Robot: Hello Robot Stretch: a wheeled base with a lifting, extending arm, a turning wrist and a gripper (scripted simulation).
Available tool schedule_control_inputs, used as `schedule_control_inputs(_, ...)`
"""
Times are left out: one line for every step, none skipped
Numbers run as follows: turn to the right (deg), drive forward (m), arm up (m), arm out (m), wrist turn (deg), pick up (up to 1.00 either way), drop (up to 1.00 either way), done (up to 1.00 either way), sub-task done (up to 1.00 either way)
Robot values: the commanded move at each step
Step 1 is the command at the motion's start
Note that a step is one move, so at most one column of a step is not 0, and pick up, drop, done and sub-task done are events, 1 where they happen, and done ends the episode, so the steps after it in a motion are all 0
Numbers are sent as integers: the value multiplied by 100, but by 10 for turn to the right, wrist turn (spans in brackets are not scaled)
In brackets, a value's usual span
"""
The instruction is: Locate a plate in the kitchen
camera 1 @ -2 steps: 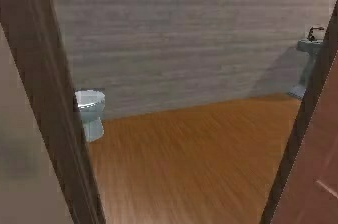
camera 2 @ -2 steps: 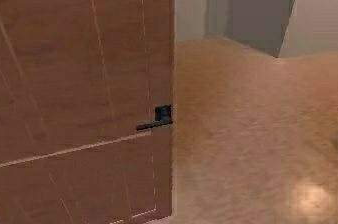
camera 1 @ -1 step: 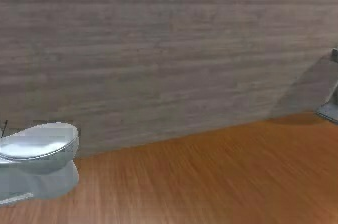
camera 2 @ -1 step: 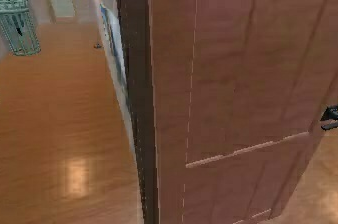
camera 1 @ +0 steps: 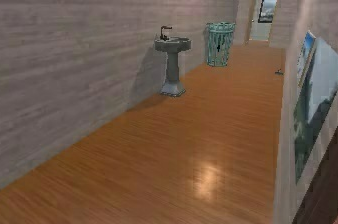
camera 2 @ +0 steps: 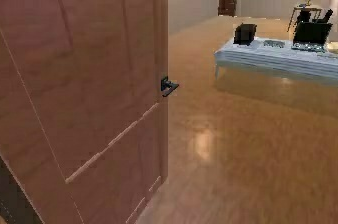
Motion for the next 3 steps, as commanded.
schedule_control_inputs(0, 45, 0, 0, 0, 0, 0, 0, 0)
schedule_control_inputs(240, 0, 0, 0, 0, 0, 0, 0, 0)
schedule_control_inputs(0, 100, 0, 0, 0, 0, 0, 0, 0)
